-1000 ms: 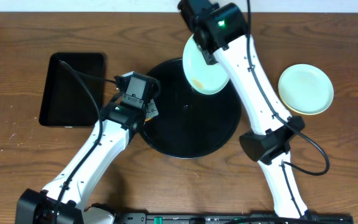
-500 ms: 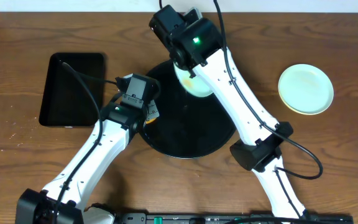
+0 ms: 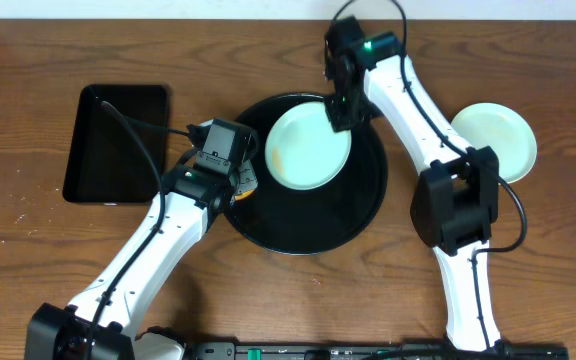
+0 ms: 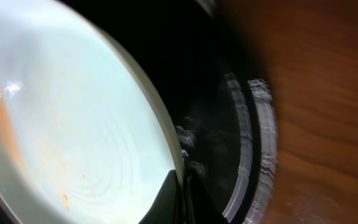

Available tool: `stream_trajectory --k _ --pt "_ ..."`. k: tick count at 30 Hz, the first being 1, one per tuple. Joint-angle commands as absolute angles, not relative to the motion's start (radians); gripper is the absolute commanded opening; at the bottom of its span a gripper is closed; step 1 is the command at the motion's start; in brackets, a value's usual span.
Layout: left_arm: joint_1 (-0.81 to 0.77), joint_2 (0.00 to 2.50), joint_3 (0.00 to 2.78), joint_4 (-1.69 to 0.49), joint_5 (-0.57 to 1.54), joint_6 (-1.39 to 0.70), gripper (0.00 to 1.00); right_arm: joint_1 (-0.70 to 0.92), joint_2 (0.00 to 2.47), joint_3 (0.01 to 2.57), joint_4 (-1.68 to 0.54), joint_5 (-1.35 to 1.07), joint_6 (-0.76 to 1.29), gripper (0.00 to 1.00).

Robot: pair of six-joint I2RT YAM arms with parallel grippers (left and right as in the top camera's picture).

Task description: Clean dirty plates on tray and stack at the side

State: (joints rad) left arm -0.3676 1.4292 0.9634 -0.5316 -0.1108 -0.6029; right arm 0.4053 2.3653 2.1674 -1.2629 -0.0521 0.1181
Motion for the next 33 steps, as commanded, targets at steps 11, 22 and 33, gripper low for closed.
stream_trajectory --k 11,22,33 --pt "-0.366 1.497 0.959 -0.360 0.089 -0.608 0.08 0.443 2.350 1.761 -0.801 -0.278 0.099 0.01" --pt "-0.404 1.713 0.959 -0.225 0.096 -0.630 0.08 0.436 2.350 1.744 -0.770 -0.260 0.140 0.01" --pt "-0.477 1.728 0.959 -0.104 0.030 -0.619 0.08 0.447 2.350 1.737 -0.766 -0.251 0.133 0.01"
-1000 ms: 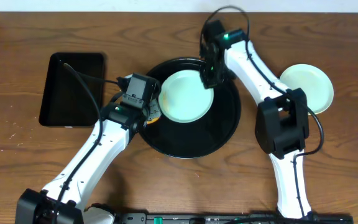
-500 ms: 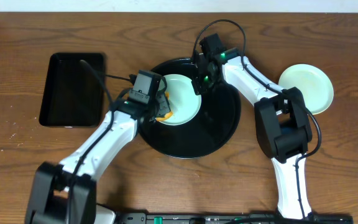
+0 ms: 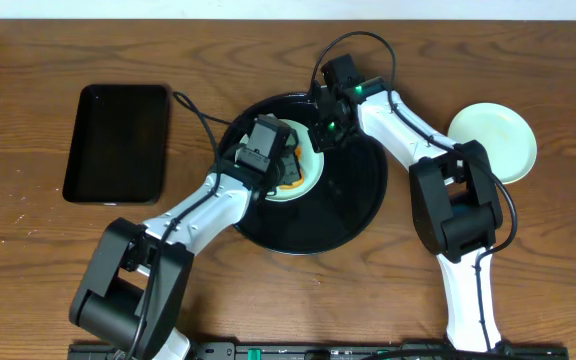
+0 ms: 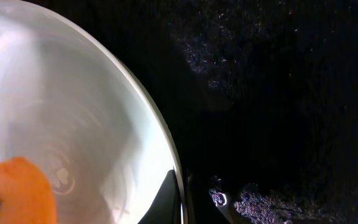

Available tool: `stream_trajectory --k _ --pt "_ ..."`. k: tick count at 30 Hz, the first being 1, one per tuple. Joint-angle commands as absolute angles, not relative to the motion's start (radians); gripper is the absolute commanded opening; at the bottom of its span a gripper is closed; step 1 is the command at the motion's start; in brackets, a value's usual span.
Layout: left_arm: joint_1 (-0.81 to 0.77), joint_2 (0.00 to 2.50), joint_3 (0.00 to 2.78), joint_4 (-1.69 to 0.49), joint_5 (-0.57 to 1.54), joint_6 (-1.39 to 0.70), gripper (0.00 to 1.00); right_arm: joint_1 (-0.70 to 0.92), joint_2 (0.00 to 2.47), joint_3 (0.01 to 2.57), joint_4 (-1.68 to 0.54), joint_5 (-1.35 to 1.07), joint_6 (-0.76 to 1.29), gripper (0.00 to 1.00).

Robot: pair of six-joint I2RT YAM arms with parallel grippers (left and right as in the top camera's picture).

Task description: Clean dirty plates on tray and stack at the side

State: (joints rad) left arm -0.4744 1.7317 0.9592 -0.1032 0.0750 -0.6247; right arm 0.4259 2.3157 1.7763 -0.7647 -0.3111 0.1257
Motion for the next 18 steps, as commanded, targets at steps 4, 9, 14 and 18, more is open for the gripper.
stream_trajectory --k 4,9,14,18 --pt "-0.477 1.740 0.959 -0.119 0.030 -0.639 0.08 0.447 2.350 1.737 -0.768 -0.251 0.133 0.01" --pt "-0.478 1.789 0.959 -0.108 0.031 -0.736 0.08 0.447 2.350 1.737 -0.767 -0.251 0.133 0.01" --pt "-0.490 1.845 0.959 -0.115 0.041 -0.772 0.08 0.447 2.350 1.737 -0.770 -0.251 0.133 0.01" --pt "-0.503 1.867 0.959 -0.154 0.004 -0.676 0.07 0.447 2.350 1.737 -0.770 -0.251 0.133 0.01"
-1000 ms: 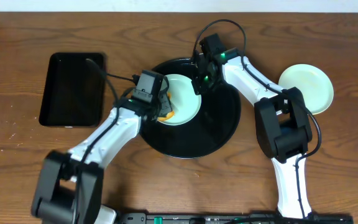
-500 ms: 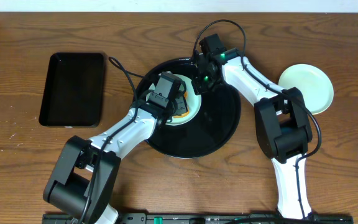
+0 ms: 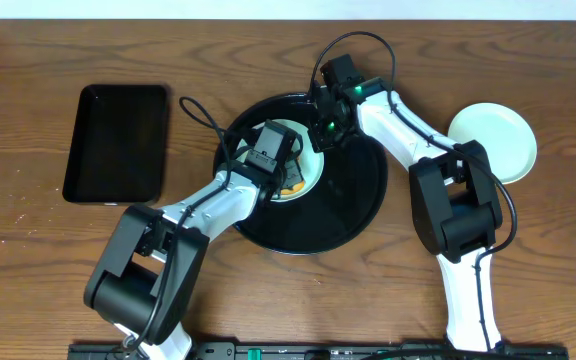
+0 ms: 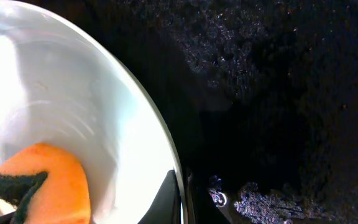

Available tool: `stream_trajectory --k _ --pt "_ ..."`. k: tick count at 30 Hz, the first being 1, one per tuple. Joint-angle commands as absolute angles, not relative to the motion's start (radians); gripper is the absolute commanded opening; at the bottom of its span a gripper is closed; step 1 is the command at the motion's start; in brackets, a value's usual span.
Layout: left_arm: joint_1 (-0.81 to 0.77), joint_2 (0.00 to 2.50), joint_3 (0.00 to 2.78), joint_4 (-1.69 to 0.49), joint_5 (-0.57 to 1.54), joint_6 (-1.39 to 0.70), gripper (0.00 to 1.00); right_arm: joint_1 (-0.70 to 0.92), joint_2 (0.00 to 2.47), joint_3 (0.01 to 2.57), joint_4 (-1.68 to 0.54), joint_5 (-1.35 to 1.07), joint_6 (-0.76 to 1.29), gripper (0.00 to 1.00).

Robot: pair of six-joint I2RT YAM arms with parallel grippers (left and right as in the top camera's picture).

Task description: Clean dirty plates on tray and stack at the side

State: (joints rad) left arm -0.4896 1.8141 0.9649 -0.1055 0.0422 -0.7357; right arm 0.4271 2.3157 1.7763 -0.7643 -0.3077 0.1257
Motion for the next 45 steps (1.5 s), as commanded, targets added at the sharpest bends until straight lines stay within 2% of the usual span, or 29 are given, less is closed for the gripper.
stream_trajectory --k 1,7,15,20,26,31,37,45 --pt "-0.503 1.867 0.959 -0.183 -0.049 -0.657 0.07 0.447 2.350 1.737 -0.770 -0.251 0.133 0.01" --pt "-0.501 1.853 0.960 -0.311 -0.324 -0.634 0.07 0.447 2.350 1.737 -0.770 -0.251 0.133 0.01" --pt "-0.501 1.798 0.972 -0.288 -0.519 -0.474 0.07 0.447 2.350 1.737 -0.770 -0.251 0.133 0.01" --pt "-0.501 1.726 0.984 -0.275 -0.653 -0.460 0.08 0.447 2.350 1.737 -0.770 -0.251 0.133 0.01" --pt "-0.501 1.606 0.984 -0.284 -0.643 -0.465 0.08 0.446 2.342 1.755 -0.785 -0.262 0.156 0.01" --pt "-0.501 1.549 0.984 -0.331 -0.570 -0.570 0.08 0.434 2.267 1.832 -0.867 -0.252 0.171 0.01" --pt "-0.501 1.555 0.962 -0.366 -0.303 -0.589 0.08 0.432 2.058 1.903 -0.917 0.026 0.094 0.01" --pt "-0.501 1.564 0.955 -0.365 -0.281 -0.589 0.08 0.510 1.799 1.904 -0.967 0.385 -0.008 0.01"
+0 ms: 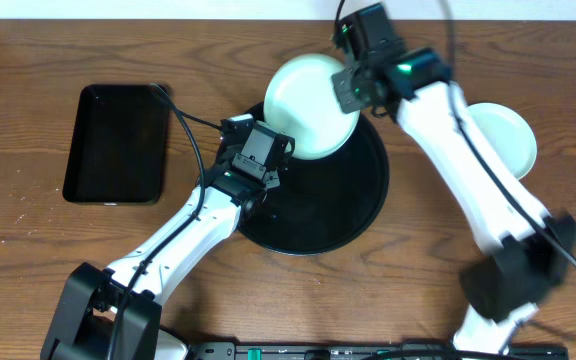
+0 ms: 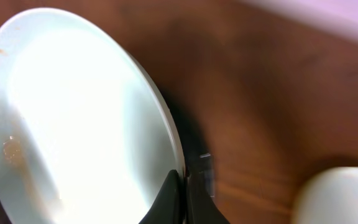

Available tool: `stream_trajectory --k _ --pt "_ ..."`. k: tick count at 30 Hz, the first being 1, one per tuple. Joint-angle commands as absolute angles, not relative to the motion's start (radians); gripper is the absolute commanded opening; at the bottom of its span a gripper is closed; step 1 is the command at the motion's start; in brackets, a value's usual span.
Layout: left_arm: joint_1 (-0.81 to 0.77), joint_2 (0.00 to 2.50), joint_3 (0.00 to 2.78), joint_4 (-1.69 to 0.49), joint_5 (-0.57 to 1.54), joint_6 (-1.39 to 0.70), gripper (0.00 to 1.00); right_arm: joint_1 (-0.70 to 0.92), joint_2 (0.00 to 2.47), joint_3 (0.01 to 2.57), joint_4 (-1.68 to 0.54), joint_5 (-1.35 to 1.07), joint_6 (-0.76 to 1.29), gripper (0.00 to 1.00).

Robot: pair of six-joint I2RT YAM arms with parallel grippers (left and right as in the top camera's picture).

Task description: Clean dirty plates on tray and stack at the side

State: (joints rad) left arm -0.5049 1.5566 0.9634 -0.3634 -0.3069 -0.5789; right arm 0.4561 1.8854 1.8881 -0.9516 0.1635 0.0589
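A pale green plate is held by its right rim in my right gripper, above the far edge of the round black tray. In the right wrist view the plate looks nearly clean, with a few small specks near its left rim, and the right gripper is shut on its edge. My left gripper hangs over the tray's left side, just below and left of the plate. Its fingers and the sponge are hidden under the wrist.
A second pale green plate lies on the wooden table to the right of the tray, partly under my right arm. A black rectangular tray lies at the far left. Cables trail from both arms.
The plate was low in the tray with the orange sponge on it. Now my right gripper holds it up at the tray's far edge, and the left gripper has drawn back off it.
First my right gripper held the plate, smeared orange, on the tray while the left gripper held the sponge at the tray's left edge. Then the sponge was on the plate at two moments. Now the plate is raised, the smear is gone and only specks remain.
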Motion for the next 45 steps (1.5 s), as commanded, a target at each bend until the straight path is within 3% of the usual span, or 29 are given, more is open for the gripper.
stream_trajectory --k 1,9,22,25,31,37,45 --pt "-0.501 1.564 0.955 -0.365 -0.281 -0.589 0.08 0.523 1.777 1.904 -0.969 0.428 -0.024 0.01" --pt "-0.501 1.564 0.955 -0.366 -0.280 -0.589 0.08 0.608 1.726 1.903 -0.970 0.778 -0.113 0.01" --pt "-0.501 1.564 0.955 -0.366 -0.280 -0.589 0.08 0.630 1.728 1.903 -0.938 0.834 -0.173 0.01" --pt "-0.501 1.564 0.955 -0.366 -0.279 -0.589 0.08 0.630 1.728 1.903 -0.947 0.792 -0.170 0.01" --pt "-0.501 1.564 0.955 -0.366 -0.275 -0.589 0.08 0.607 1.743 1.891 -1.007 0.436 -0.112 0.01" --pt "-0.501 1.564 0.955 -0.366 -0.268 -0.590 0.08 0.519 1.786 1.867 -1.049 0.347 0.024 0.02" --pt "-0.501 1.564 0.955 -0.366 -0.268 -0.590 0.08 0.278 1.864 1.864 -1.126 0.029 0.119 0.35"
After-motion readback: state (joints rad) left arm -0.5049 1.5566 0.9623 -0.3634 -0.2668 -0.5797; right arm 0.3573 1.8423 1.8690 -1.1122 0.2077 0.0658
